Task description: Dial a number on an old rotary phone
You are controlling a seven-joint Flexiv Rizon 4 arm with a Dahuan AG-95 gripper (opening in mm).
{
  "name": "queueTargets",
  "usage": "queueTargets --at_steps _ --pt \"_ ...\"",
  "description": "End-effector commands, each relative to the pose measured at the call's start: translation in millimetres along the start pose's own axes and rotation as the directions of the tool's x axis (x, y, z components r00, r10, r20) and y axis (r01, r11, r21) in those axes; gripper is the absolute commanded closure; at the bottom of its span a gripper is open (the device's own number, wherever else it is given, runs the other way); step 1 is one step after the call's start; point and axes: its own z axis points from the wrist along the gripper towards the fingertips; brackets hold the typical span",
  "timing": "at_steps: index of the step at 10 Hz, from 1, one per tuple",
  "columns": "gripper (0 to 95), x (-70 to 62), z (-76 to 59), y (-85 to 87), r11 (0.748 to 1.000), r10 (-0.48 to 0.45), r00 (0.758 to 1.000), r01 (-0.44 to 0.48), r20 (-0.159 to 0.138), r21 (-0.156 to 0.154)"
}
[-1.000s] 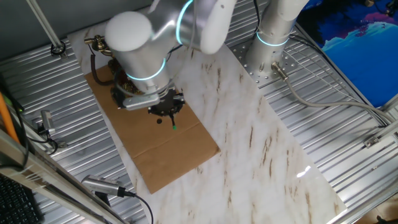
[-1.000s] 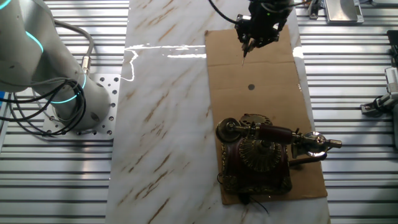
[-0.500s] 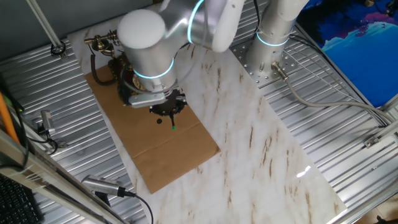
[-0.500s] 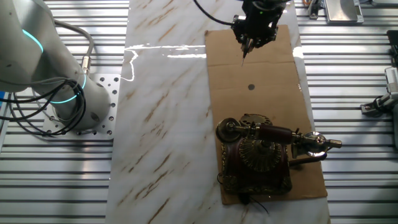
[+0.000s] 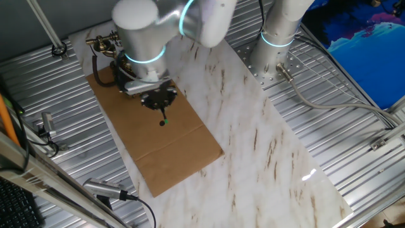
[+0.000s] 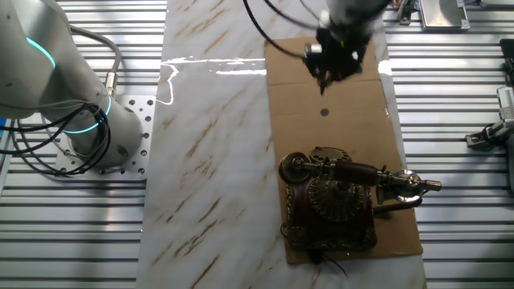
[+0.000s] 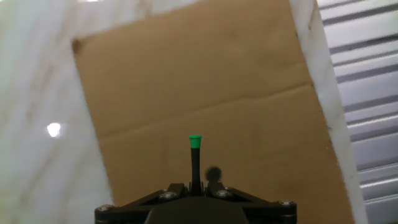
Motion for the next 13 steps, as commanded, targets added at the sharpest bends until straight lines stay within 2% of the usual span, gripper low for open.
queueTargets --at_steps 1,7,9,10,11,13 --pt "95.0 26.2 8.2 -18.4 0.999 -0.044 0.999 0.044 0.021 -0.003" --pt "95.0 27.9 8.1 -19.0 0.998 0.067 0.998 -0.067 0.002 0.013" --pt "95.0 17.3 0.3 -10.1 0.994 0.108 0.994 -0.108 0.018 0.033" --pt "95.0 20.5 -5.6 -7.5 0.992 0.119 0.992 -0.121 0.053 0.042" --pt "95.0 25.8 -12.6 -5.6 0.99 0.129 0.989 -0.132 0.073 0.045" --pt "95.0 36.4 -27.8 -0.8 0.99 0.133 0.988 -0.137 0.074 0.046"
